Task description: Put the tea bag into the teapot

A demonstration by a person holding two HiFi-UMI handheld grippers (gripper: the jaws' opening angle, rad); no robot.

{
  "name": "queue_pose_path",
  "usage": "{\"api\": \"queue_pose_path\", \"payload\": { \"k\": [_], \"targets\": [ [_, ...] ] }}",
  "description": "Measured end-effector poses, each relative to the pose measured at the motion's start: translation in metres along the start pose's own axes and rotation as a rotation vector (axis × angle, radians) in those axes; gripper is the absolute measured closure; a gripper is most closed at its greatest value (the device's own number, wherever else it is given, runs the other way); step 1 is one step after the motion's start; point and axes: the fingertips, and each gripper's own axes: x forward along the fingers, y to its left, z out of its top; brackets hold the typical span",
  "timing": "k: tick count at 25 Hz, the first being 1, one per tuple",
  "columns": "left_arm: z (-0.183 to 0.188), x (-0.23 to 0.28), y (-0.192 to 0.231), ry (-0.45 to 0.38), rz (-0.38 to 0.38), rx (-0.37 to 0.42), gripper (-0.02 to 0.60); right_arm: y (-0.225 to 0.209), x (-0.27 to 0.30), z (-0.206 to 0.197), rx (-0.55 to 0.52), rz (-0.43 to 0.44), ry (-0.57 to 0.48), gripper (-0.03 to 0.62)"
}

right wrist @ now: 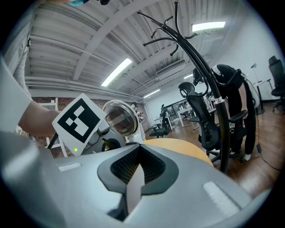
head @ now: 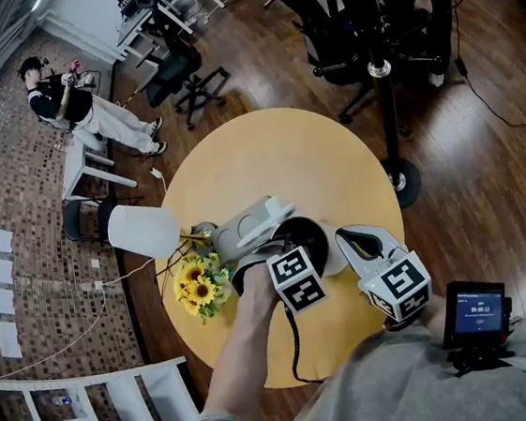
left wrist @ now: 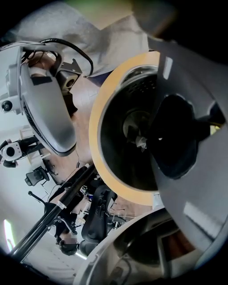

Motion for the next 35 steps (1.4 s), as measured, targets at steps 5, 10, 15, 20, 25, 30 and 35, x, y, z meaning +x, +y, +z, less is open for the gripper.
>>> {"api": "queue_pose_path", "payload": {
  "k": [5, 10, 15, 20, 25, 30, 35],
  "targets": [
    [-0.003, 0.003, 0.000, 0.002, 0.004, -0.009, 0.541, 0.000, 0.000, 0.001, -0.001, 0.000, -0.003, 0.585],
    [-0.003, 0.005, 0.002, -0.009, 0.013, -0.020, 0.523, -0.001, 0.001, -0.001, -0.005, 0.000, -0.001, 0.585],
    [-0.005, 0.006, 0.005, -0.019, 0.033, -0.036, 0.525, 0.000, 0.003, 0.000, -0.009, 0.005, -0.002, 0.585],
    [-0.007, -0.002, 0.018, -0.097, 0.149, -0.130, 0.578, 0.003, 0.004, -0.001, -0.020, 0.017, -0.003, 0.585],
    [-0.009, -0.026, 0.028, -0.284, 0.301, -0.356, 0.578, 0.009, 0.002, 0.002, -0.051, 0.049, -0.005, 0.585],
    [-0.015, -0.061, 0.030, -0.526, 0.477, -0.624, 0.580, 0.020, 0.001, 0.007, -0.091, 0.089, -0.004, 0.585],
    [-0.020, -0.102, 0.020, -0.932, 0.563, -0.961, 0.580, 0.034, 0.003, 0.016, -0.132, 0.122, -0.019, 0.585]
  ]
}}
